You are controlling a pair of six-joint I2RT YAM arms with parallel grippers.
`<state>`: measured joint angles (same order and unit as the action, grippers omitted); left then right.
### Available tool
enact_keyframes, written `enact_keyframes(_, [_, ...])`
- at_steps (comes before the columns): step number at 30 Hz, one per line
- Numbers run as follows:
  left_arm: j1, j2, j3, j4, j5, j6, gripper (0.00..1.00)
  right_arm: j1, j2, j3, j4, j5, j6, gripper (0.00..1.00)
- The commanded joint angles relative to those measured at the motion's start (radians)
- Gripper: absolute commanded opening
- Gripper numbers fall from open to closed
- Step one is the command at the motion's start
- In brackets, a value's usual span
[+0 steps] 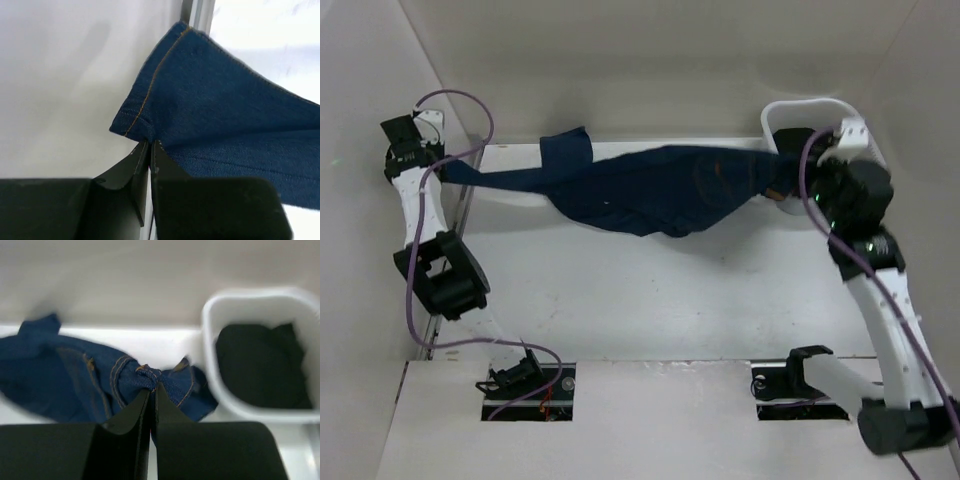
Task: Fold and stack the trousers
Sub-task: Flatten the trousers out
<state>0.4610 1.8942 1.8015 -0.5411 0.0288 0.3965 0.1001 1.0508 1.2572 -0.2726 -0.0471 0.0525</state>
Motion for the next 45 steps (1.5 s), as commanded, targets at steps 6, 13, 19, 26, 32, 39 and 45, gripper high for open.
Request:
enact_keyframes(6, [0.121,-0.273,-0.474,-0.033,-0.046,0.136,0.00,0.065,-0.484,-0.531,-0.199,0.219,0.413,0.03])
enact_keyframes(13, [0.181,-0.371,-0.775,0.078,-0.093,0.231,0.00,0.060,-0.532,-0.593,-0.401,0.317,0.518,0.04])
enact_keyframes(19, [0.270,-0.434,-0.804,0.076,-0.093,0.283,0.00,-0.026,-0.529,-0.507,-0.482,0.484,0.428,0.03])
enact_keyframes(26, [0.339,-0.475,-0.872,0.092,-0.101,0.390,0.00,-0.096,-0.584,-0.483,-0.576,0.503,0.418,0.14])
enact_keyframes(32, [0.344,-0.503,-0.932,0.104,-0.079,0.453,0.00,-0.176,-0.695,-0.392,-0.684,0.572,0.420,0.57])
enact_keyframes(39, [0.341,-0.523,-0.988,0.154,-0.079,0.518,0.00,-0.213,-0.781,-0.271,-0.526,0.520,0.400,0.55])
enact_keyframes(45, [0.348,-0.501,-0.992,0.173,-0.078,0.518,0.00,-0.025,-0.418,-0.404,-0.236,0.119,0.512,0.39])
